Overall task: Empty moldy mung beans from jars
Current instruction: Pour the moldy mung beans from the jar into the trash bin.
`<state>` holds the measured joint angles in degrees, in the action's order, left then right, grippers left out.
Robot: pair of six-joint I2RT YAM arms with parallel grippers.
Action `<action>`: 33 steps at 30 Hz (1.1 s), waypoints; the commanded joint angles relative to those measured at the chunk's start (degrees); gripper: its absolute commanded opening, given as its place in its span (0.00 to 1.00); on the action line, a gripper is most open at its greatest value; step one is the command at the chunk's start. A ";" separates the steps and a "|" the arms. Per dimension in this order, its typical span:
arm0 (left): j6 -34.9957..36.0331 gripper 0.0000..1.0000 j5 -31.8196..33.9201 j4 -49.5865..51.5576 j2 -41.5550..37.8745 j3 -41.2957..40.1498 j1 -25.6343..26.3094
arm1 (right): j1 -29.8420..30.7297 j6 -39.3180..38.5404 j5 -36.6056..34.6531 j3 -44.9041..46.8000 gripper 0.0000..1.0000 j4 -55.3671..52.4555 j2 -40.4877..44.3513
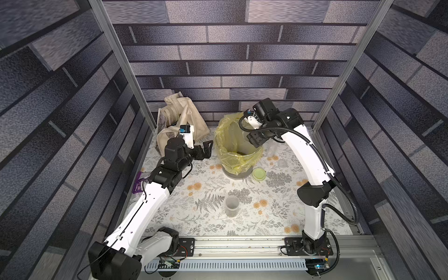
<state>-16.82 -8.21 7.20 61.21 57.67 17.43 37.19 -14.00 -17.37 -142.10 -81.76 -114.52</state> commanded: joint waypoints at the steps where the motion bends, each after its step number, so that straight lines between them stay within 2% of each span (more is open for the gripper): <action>1: -1.45 1.00 -1.76 -1.16 -1.35 -1.49 -1.00 | 2.19 -2.51 -8.00 4.96 0.34 5.14 3.15; 4: -2.05 1.00 -1.86 -1.31 -1.44 -1.74 -1.33 | 1.49 0.61 4.24 10.62 0.34 13.13 8.67; 7: -2.59 1.00 -2.22 -1.81 -1.53 -1.89 -1.51 | -1.24 7.14 18.26 10.21 0.34 14.99 9.75; 9: -2.94 1.00 -2.64 -2.23 -1.49 -2.08 -1.64 | -1.77 8.60 20.42 9.89 0.34 15.23 9.53; 11: -3.15 1.00 -3.04 -2.59 -1.45 -2.14 -1.70 | -1.12 6.77 15.73 8.85 0.33 13.74 8.56; 13: -3.30 1.00 -3.14 -2.58 -1.14 -2.21 -1.75 | 1.34 0.78 3.03 8.98 0.32 11.88 7.22; 15: -3.31 1.00 -3.14 -2.39 -0.94 -2.21 -1.84 | 3.14 -3.10 -6.49 8.79 0.33 9.80 5.20; 17: -3.31 1.00 -2.97 -2.45 -0.84 -2.34 -1.92 | 3.90 -4.66 -12.04 8.31 0.33 8.56 3.80; 18: -3.39 1.00 -2.98 -2.47 -0.83 -2.37 -1.99 | 4.03 -4.61 -11.94 8.08 0.32 8.76 3.91; 20: -3.55 1.00 -2.96 -2.54 -0.74 -2.32 -2.11 | 3.92 -3.67 -5.79 8.94 0.32 11.38 5.86; 22: -3.68 1.00 -2.95 -2.55 -0.68 -2.30 -2.18 | 2.22 0.73 7.50 8.52 0.33 13.91 8.35; 24: -3.96 1.00 -3.04 -2.54 -0.65 -2.30 -2.21 | -0.60 5.89 17.86 4.89 0.34 13.06 8.05; 25: -4.13 1.00 -3.12 -2.70 -0.65 -2.30 -2.23 | -1.22 7.31 18.38 2.33 0.34 11.79 7.04; 29: -4.76 1.00 -4.09 -3.33 -0.65 -2.32 -2.38 | -0.43 4.02 8.89 -10.09 0.33 0.09 -0.70; 31: -4.71 1.00 -4.03 -3.29 -0.65 -2.43 -2.34 | 2.21 -0.92 -1.02 -9.45 0.33 -2.16 -3.30; 33: -4.70 1.00 -3.80 -3.33 -0.65 -2.70 -2.49 | 4.49 -4.53 -8.70 -4.13 0.33 -0.06 -2.17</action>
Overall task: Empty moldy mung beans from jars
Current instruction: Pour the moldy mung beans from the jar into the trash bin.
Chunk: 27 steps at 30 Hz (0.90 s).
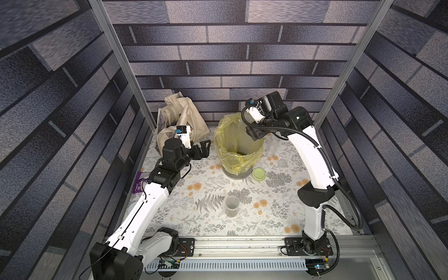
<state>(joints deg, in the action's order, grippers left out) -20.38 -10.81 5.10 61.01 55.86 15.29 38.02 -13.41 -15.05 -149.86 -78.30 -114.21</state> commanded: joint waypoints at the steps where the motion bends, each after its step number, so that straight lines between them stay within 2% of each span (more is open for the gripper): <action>1: -1.24 1.00 -1.06 -1.39 -0.54 -1.06 -0.42 | 3.90 -5.18 -11.02 5.20 0.33 -2.19 -2.41; 4: -1.30 1.00 -1.64 -1.63 -0.37 -1.02 -0.44 | 3.90 -4.30 -7.30 8.98 0.33 3.25 2.81; 7: -1.38 1.00 -2.24 -1.68 -0.37 -0.76 -0.46 | 3.31 -3.13 -1.65 8.11 0.34 4.70 4.43; 9: -1.64 1.00 -2.20 -1.76 -0.44 -0.75 -0.55 | -0.97 2.88 10.71 4.18 0.34 3.12 4.02; 11: -2.08 1.00 -2.31 -2.00 -0.44 -0.81 -0.55 | -3.89 7.62 17.13 3.77 0.33 3.62 4.38; 14: -2.27 1.00 -2.84 -2.21 -0.46 -0.84 -0.66 | -3.85 6.59 12.96 5.37 0.32 2.65 4.32; 18: -1.98 1.00 -2.46 -2.02 -0.52 -1.05 -0.79 | 1.05 -1.60 -3.52 8.84 0.31 1.00 3.84; 21: -2.10 1.00 -2.54 -2.35 -0.44 -1.10 -1.03 | 2.83 -4.23 -8.90 11.64 0.31 3.25 4.96; 24: -2.38 1.00 -2.80 -2.82 -0.11 -1.17 -1.05 | 2.64 -3.79 -4.57 17.21 0.31 9.51 9.30; 27: -2.72 1.00 -3.11 -2.47 0.16 -0.77 -1.04 | -1.32 4.42 9.62 18.98 0.32 12.70 12.09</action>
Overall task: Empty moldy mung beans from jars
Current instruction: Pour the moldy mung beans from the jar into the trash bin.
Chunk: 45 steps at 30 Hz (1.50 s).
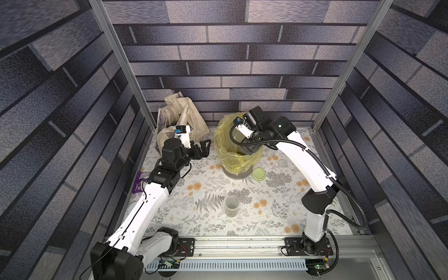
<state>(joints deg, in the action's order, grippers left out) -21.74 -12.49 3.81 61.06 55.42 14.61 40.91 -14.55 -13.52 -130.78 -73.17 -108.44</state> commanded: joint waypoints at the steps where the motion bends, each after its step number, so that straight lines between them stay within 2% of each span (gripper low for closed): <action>1: -1.47 1.00 -1.78 -1.18 0.19 -0.18 -0.37 | -6.44 9.32 13.34 0.20 0.31 7.98 6.65; 2: -1.66 1.00 -2.33 -1.13 0.20 -0.04 -0.35 | -8.11 12.09 17.44 0.36 0.31 8.06 6.60; 3: -1.73 1.00 -2.74 -1.01 0.20 0.19 -0.37 | -8.63 12.76 17.86 -0.34 0.31 6.95 6.16; 7: -2.14 1.00 -3.15 -1.28 -0.30 0.04 -0.40 | -6.91 5.73 7.39 -10.29 0.31 -5.03 0.12; 11: -2.41 1.00 -3.15 -2.23 -0.21 -0.45 -0.46 | -2.36 -0.42 -2.61 -14.42 0.31 -12.20 -4.75; 17: -2.34 1.00 -2.91 -1.53 0.47 -0.20 -0.44 | -0.21 -5.09 -3.24 -13.21 0.31 -9.48 -4.18; 20: -2.08 1.00 -2.67 -1.66 0.38 -0.32 -0.42 | -0.26 -6.55 -8.23 -12.71 0.32 -7.83 -3.25; 24: -2.27 1.00 -3.13 -2.12 0.79 -0.20 -0.46 | -0.21 -5.45 -6.22 -9.25 0.32 -3.40 -0.06; 28: -3.05 1.00 -3.78 -2.41 1.17 0.26 -0.46 | -0.30 -3.27 -3.80 1.99 0.31 8.01 7.30; 35: -7.31 1.00 -3.96 -6.57 -0.65 -0.87 -0.45 | -0.41 -2.72 0.15 31.22 0.30 36.12 24.14; 41: -15.62 1.00 -6.89 -13.93 0.32 -1.61 0.21 | -0.48 0.69 5.60 46.86 0.29 54.51 32.89; 45: -22.34 1.00 -6.30 -21.21 1.16 -2.77 3.09 | -0.41 0.51 8.17 60.49 0.29 72.00 38.72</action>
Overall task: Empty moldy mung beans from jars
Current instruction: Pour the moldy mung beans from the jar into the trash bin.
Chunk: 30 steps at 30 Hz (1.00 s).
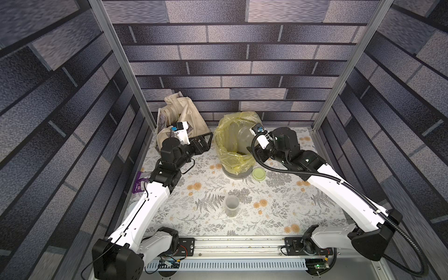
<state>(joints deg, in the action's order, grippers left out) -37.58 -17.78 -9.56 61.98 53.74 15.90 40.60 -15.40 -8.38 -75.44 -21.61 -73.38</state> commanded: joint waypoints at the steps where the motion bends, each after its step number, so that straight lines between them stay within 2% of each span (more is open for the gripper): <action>1: -7.53 1.00 -0.10 -9.14 0.30 -1.10 2.98 | -0.08 0.74 3.71 8.15 0.29 24.58 4.55; 5: -9.88 1.00 3.06 -12.70 0.34 -0.88 7.10 | 0.00 -0.33 3.69 16.63 0.29 37.07 5.79; 11: -11.27 1.00 4.91 -13.15 1.59 1.53 11.62 | 0.04 0.08 3.36 21.08 0.28 47.56 6.58; 19: -13.74 1.00 1.52 -15.58 7.06 5.05 15.61 | 0.09 2.04 4.81 22.00 0.28 52.01 6.72; 30: -15.20 1.00 0.16 -20.77 12.83 8.48 18.74 | 0.05 3.76 8.32 22.56 0.28 51.99 6.54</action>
<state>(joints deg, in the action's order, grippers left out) -51.83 -16.56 -26.63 74.26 59.90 34.17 40.60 -13.41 -1.93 -53.25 23.62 -68.51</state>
